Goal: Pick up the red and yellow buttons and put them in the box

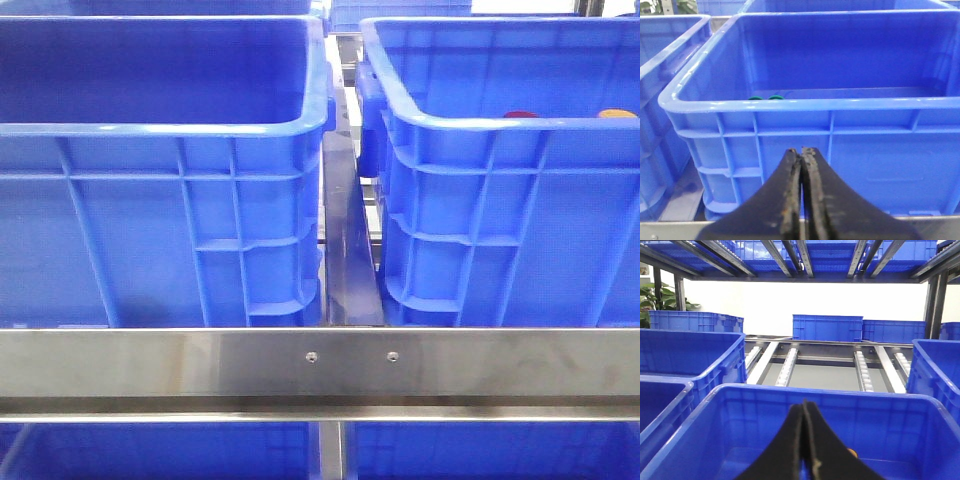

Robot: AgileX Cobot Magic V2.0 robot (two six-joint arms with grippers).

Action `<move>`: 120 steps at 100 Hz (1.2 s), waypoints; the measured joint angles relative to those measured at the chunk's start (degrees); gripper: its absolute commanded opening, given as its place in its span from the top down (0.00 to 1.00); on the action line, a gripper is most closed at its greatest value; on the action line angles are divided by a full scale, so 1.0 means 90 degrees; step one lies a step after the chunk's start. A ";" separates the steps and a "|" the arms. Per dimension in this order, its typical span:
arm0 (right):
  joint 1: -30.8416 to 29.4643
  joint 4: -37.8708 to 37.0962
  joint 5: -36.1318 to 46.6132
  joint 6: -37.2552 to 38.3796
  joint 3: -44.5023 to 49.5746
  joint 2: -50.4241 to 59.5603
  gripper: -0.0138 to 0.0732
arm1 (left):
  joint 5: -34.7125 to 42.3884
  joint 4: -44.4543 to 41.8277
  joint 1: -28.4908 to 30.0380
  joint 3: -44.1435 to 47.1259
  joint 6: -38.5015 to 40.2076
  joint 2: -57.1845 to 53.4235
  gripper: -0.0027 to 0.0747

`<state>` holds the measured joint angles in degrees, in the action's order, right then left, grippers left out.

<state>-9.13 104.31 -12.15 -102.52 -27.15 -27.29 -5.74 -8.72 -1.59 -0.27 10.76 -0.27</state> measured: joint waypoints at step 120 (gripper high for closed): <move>0.0000 0.0000 0.0000 0.0000 0.0000 0.0000 0.92 | 0.0638 0.0000 0.0000 0.0000 0.0000 0.0000 0.99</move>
<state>-9.13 104.31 -12.15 -102.52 -27.15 -27.29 0.00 -8.72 -1.59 -0.27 10.76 -0.27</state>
